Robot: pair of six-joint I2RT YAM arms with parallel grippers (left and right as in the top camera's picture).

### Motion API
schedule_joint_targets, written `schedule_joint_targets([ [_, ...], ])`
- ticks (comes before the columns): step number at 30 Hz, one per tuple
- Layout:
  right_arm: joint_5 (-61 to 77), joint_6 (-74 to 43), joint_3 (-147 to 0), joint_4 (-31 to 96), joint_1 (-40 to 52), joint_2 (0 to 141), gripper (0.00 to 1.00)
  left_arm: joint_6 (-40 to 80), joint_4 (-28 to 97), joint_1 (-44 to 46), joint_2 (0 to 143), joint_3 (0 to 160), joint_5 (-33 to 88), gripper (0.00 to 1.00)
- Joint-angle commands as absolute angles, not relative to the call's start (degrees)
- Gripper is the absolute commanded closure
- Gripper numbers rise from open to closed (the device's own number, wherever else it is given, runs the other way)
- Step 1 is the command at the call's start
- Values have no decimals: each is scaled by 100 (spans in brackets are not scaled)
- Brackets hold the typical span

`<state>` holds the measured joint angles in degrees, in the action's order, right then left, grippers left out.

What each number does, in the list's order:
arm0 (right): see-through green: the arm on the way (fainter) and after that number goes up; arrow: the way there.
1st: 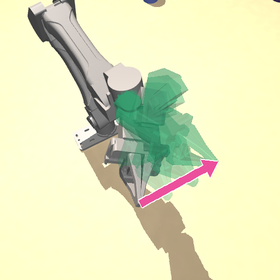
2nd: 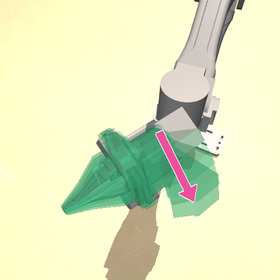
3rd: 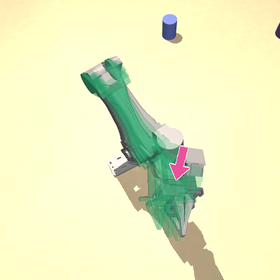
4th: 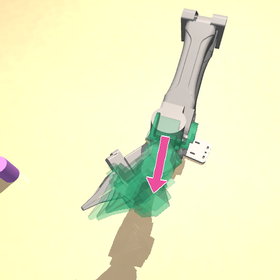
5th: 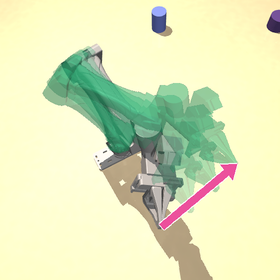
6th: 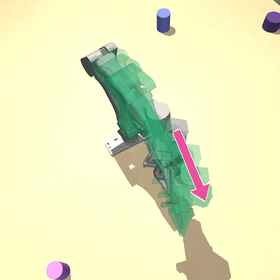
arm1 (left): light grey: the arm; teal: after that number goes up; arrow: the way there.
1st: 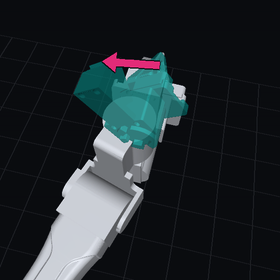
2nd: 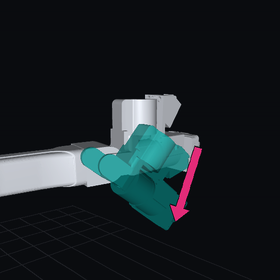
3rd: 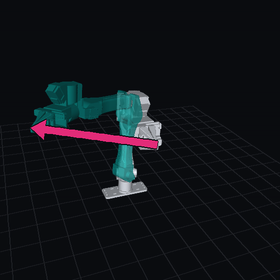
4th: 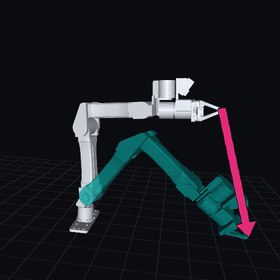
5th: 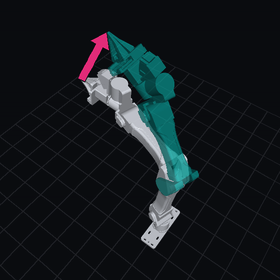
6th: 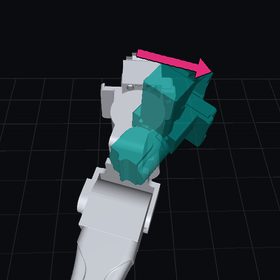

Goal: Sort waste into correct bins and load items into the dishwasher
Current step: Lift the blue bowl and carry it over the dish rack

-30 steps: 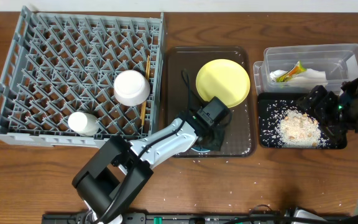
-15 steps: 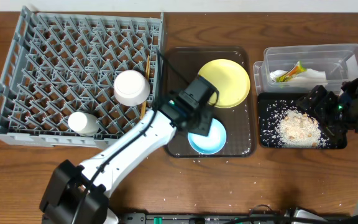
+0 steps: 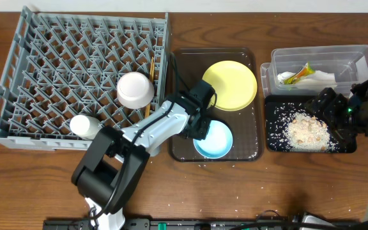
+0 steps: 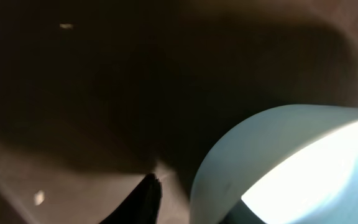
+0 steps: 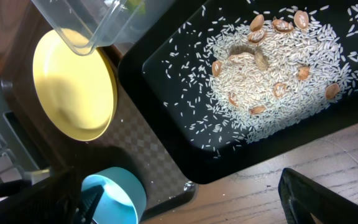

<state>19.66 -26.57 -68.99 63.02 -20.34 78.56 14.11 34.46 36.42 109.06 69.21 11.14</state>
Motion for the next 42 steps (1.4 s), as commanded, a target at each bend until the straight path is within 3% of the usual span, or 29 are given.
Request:
schedule_joint_targets([
  [1,1977,-2718,-6960,6305,-2056,7758,1,1310,3339,3634,11032,6873,1592,77],
  [8,1977,-2716,-6960,6305,-2056,7758,1,1310,3205,3656,11375,6855,1594,92],
  [18,1977,-2716,-6960,6305,-2056,7758,1,1310,4145,3398,10519,7542,1428,93],
  [22,1977,-2716,-6960,6305,-2056,7758,1,1310,4663,3085,9529,7802,-10,93],
  [26,1977,-2716,-6960,6302,-2056,7758,1,1146,4906,2836,8772,7802,-2276,93],
  [32,1977,-2716,-6960,6305,-2056,7758,1,-128,4707,2418,8471,7795,-5524,92],
  [38,1977,-2716,-6960,6305,-2056,7758,1,-1376,3653,1616,8729,7776,-6007,93],
  [42,1977,-2716,-6960,6305,-2056,7758,1,-1529,3496,1013,8984,7773,-6005,92],
])
